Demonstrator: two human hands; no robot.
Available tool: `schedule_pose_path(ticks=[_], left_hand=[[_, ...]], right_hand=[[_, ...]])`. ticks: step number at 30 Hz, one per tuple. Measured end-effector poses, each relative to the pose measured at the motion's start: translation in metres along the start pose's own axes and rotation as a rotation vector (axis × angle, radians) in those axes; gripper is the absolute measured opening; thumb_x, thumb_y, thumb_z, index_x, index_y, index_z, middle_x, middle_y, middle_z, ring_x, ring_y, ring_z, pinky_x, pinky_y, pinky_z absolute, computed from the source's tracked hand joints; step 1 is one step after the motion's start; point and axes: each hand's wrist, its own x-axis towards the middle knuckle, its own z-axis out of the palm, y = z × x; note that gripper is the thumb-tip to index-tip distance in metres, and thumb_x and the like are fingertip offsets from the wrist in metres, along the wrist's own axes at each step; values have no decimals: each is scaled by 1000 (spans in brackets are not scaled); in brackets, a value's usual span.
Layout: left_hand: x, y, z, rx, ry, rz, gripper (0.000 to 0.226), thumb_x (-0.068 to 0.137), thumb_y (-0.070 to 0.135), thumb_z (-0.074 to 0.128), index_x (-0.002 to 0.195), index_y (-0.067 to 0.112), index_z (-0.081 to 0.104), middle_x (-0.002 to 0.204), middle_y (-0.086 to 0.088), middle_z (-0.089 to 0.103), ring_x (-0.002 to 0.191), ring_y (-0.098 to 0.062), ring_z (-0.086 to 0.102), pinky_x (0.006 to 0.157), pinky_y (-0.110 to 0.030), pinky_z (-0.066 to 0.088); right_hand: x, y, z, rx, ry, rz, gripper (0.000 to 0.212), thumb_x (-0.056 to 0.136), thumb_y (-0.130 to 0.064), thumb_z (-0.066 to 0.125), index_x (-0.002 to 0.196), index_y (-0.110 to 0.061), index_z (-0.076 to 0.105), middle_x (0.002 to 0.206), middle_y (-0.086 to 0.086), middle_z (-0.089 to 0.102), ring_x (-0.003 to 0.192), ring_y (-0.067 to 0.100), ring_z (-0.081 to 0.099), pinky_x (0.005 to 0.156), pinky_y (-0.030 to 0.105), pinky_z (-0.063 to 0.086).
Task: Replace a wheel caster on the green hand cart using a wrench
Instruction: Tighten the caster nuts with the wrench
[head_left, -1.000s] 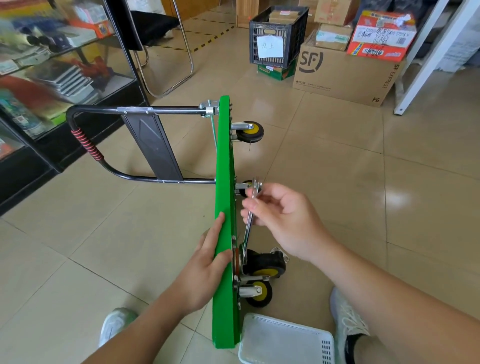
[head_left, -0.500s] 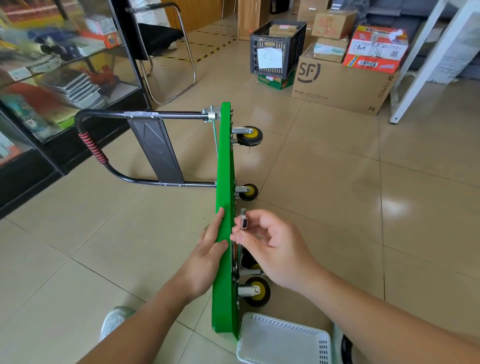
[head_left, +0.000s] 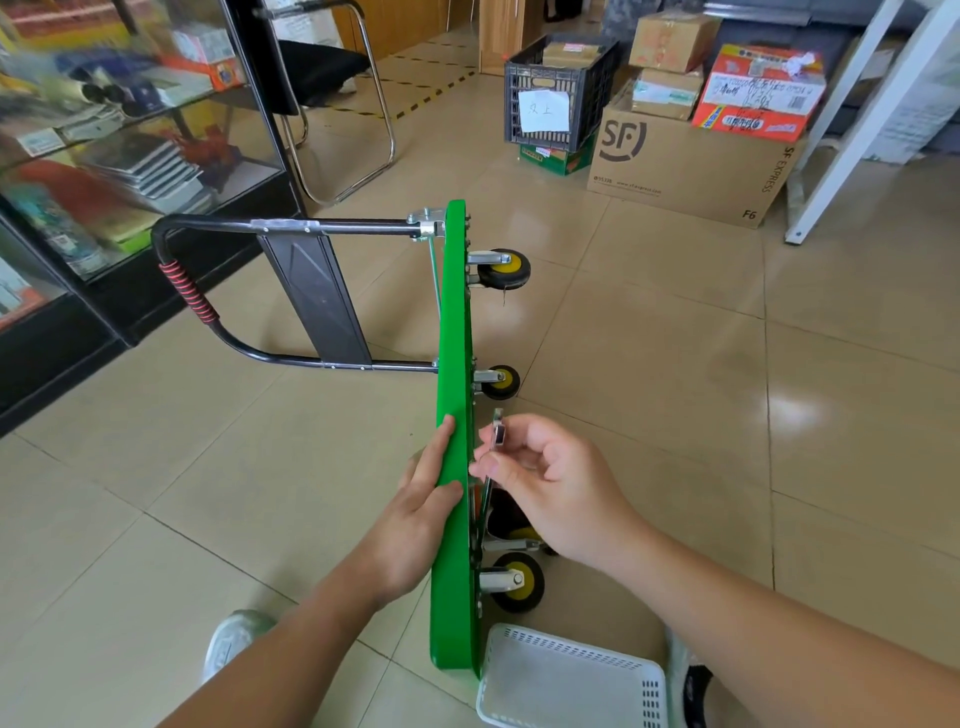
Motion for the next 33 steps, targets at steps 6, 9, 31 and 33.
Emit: schedule_pose_path(ticks=[6, 9, 31, 33], left_hand=[[0, 1, -1, -24, -14, -13, 71, 89, 46, 34, 153, 62, 8, 153, 22, 25, 121, 30, 26, 97, -6, 27], [0, 1, -2, -2, -21, -14, 71, 90, 46, 34, 154, 62, 7, 155, 23, 24, 121, 34, 24, 99, -6, 25], [1, -2, -1, 17, -2, -4, 69, 93, 43, 36, 154, 59, 8, 155, 22, 25, 121, 37, 23, 97, 5, 21], [1, -1, -1, 0, -9, -8, 70, 91, 45, 35, 153, 61, 8, 154, 23, 25, 122, 36, 23, 100, 0, 23]], right_hand=[[24, 1, -5, -72, 39, 92, 15, 95, -13, 68, 110, -15, 68, 96, 4, 75, 85, 13, 73, 70, 30, 59], [33, 1, -5, -77, 22, 106, 15, 95, -13, 67, 110, -13, 69, 94, 2, 75, 83, 13, 73, 67, 31, 59], [22, -1, -3, 72, 20, 155, 12, 95, -8, 67, 106, -13, 67, 93, 2, 74, 90, 21, 75, 77, 34, 62], [31, 0, -5, 74, 59, 226, 14, 95, -10, 66, 109, -9, 67, 98, 8, 73, 87, 20, 76, 74, 31, 62]])
